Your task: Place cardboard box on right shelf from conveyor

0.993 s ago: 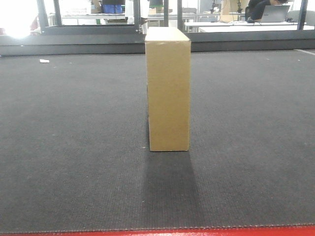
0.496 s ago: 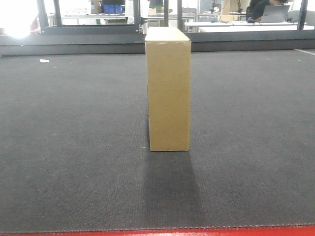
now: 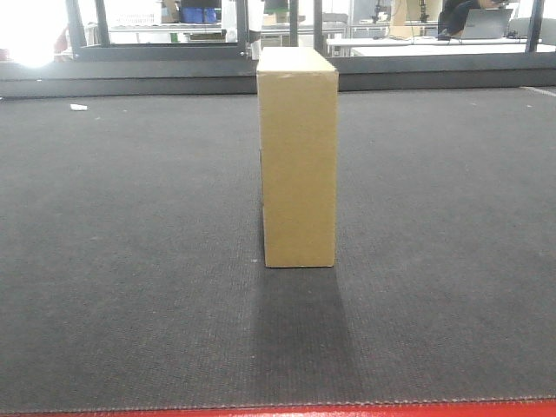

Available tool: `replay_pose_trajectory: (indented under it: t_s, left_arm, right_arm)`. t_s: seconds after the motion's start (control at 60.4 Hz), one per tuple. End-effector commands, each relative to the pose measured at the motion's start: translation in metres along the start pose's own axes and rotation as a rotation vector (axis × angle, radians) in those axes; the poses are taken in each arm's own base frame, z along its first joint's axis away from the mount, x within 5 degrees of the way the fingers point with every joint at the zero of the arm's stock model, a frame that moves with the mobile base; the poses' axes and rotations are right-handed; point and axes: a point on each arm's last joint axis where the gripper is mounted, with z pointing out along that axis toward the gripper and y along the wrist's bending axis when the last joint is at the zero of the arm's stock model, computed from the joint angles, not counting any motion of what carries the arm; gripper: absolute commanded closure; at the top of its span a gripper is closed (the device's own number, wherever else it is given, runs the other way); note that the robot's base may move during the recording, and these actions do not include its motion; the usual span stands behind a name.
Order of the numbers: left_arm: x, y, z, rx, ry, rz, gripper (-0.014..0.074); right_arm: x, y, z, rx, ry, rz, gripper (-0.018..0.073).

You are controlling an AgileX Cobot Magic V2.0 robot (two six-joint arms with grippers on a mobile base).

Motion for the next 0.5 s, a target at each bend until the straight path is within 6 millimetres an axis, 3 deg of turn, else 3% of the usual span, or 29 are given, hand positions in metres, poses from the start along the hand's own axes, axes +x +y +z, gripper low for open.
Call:
replay_pose_trajectory:
  t_s: [0.0,0.132,0.314,0.48]
  left_arm:
    - [-0.006,0.000,-0.001,0.003,-0.090,-0.005,0.0713]
    - [-0.006,0.000,-0.001,0.003,-0.090,-0.005,0.0713]
    - [-0.006,0.000,-0.001,0.003,-0.090,-0.005,0.0713]
    - [-0.006,0.000,-0.001,0.003,-0.090,-0.005,0.0713]
  right_arm:
    - [-0.022,0.001,0.022,0.001,-0.021,-0.008,0.0144]
    - [-0.027,0.008,0.058,-0.066,0.072,0.002,-0.0088]
    - [-0.034,0.032,0.108,-0.190,0.265,-0.003,-0.0062]
    - [-0.035,0.072,0.160,-0.336,0.502,-0.033,-0.0062]
